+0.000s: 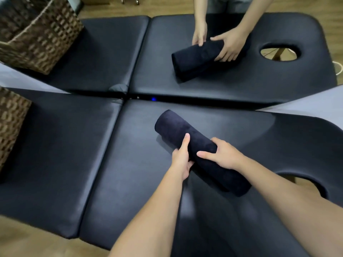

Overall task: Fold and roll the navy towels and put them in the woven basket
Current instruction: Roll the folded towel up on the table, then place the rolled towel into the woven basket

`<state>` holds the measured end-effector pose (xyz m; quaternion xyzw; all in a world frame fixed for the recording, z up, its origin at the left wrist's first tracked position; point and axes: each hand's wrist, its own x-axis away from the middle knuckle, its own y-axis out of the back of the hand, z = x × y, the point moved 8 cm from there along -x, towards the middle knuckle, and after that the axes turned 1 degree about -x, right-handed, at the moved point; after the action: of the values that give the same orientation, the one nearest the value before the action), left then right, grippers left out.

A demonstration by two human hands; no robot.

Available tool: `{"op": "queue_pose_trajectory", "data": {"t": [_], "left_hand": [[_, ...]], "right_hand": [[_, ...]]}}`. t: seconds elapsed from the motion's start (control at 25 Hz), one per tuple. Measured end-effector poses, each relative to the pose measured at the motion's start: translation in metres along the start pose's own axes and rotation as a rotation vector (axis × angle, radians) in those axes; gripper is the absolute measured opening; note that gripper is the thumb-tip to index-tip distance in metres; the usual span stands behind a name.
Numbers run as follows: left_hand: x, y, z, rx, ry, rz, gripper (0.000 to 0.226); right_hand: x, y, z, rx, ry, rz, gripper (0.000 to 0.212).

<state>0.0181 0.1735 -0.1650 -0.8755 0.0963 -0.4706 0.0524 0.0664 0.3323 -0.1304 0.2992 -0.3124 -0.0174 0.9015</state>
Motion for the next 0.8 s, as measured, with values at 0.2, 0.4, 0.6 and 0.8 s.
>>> {"op": "queue_pose_trajectory", "data": {"t": [0.2,0.4,0.6,0.8], "left_hand": [[0.023,-0.002,-0.034,0.149,-0.133,0.039,0.089],[0.063,-0.007,-0.113,0.135,-0.307,0.047,0.087],[0.108,-0.009,-0.183,0.176,-0.446,0.119,0.093],[0.173,-0.013,-0.242,0.152,-0.588,0.170,0.085]], "right_hand": [[0.014,0.004,0.041,-0.172,0.094,-0.019,0.061],[0.029,0.042,0.115,-0.258,0.232,-0.072,0.046],[0.052,0.078,0.184,-0.322,0.358,-0.081,0.055],[0.080,0.115,0.248,-0.312,0.494,-0.003,0.072]]}}
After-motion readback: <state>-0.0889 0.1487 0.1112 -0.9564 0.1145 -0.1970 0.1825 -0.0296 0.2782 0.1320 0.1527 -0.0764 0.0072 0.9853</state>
